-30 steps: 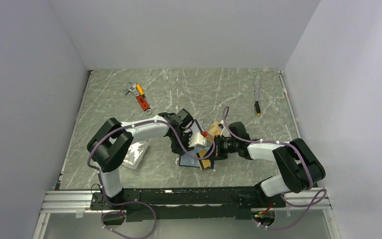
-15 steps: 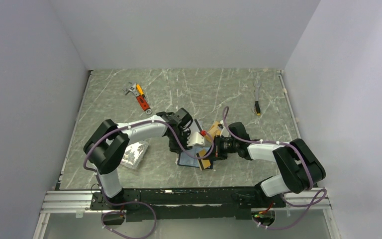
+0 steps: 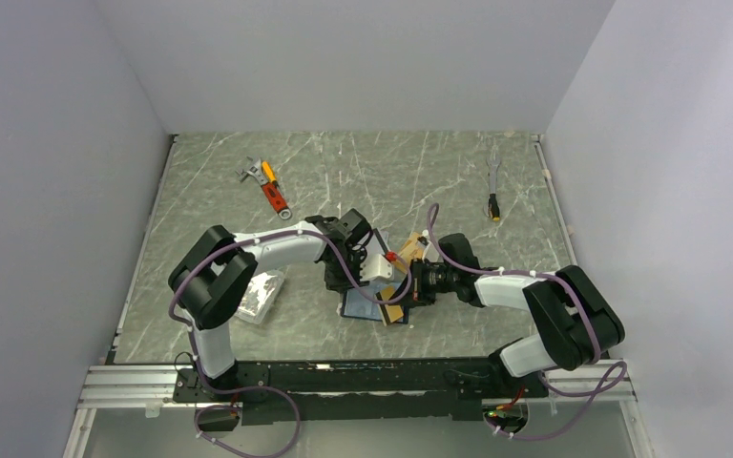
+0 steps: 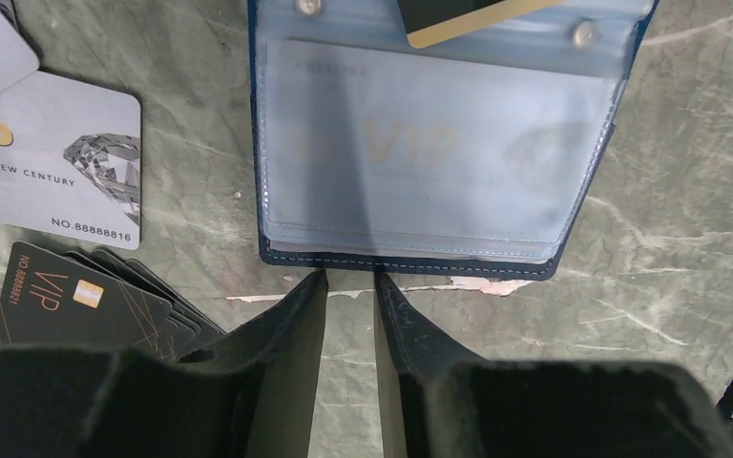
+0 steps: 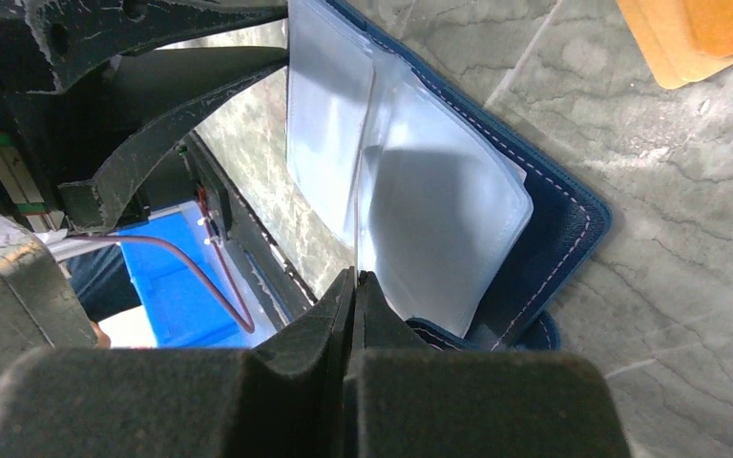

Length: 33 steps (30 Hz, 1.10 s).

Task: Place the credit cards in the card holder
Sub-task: Insert the credit card into the card holder.

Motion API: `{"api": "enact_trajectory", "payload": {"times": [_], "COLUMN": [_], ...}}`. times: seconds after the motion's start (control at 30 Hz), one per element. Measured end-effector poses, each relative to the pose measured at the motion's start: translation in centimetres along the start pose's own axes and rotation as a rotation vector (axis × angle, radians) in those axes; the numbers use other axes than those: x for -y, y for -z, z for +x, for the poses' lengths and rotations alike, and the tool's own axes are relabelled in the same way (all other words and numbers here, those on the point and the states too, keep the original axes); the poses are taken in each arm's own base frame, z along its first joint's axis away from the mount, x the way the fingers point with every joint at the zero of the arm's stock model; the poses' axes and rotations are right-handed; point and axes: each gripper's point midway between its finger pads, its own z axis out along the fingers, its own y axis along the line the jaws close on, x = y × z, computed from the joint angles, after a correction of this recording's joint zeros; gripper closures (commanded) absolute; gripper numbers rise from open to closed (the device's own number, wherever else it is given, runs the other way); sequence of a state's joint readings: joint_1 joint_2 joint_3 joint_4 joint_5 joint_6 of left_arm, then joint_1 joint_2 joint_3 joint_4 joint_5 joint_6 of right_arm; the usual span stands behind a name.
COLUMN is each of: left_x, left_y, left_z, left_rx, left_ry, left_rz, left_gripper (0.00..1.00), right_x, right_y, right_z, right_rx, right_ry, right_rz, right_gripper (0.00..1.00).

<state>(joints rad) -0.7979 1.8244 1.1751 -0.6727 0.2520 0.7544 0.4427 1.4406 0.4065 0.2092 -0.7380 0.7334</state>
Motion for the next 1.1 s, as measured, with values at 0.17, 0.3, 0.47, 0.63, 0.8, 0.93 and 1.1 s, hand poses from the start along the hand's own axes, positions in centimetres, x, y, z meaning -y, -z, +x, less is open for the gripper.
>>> {"api": "enact_trajectory", "payload": {"times": [0.17,0.3,0.47,0.63,0.8,0.93,1.1], "left_x": [0.0,0.0,0.0,0.0,0.0,0.1,0.2], "left_y": [0.0,0.0,0.0,0.0,-0.1,-0.1,-0.1], "left_z": [0.0,0.0,0.0,-0.1,-0.1,-0.1,-0.2], "left_rx": [-0.005,-0.005,-0.006,-0.018,-0.025,-0.026,-0.033], "left_ry": [-0.004,-0.005,-0.003,-0.012,-0.017,-0.020,-0.036], "left_rz": [-0.004,-0.005,-0.008,-0.018,-0.023,-0.023,-0.027], "left_gripper": [0.71,0.71,0.72,0.73,0.73,0.74,0.76], "right_x": [-0.2,-0.4,-0.7,-0.6,-0.2,-0.1,0.3], "right_y": [0.0,0.0,-0.1,-0.5,-0.8,-1.0,-1.4], "right_z": [-0.2,-0.3,-0.6,-0.8,-0.5,-0.5,-0.6], "right_rx": [0.005,0.011,0.022,0.019,0.005,0.005,0.005], "right_ry": [0.004,0.004,0.005,0.000,-0.009,-0.010,-0.020], "right_rz": [-0.010,-0.016,-0.029,-0.040,-0.042,-0.048,-0.050], "right_gripper": [1.00,1.00,1.00,1.00,1.00,1.00,1.00]}}
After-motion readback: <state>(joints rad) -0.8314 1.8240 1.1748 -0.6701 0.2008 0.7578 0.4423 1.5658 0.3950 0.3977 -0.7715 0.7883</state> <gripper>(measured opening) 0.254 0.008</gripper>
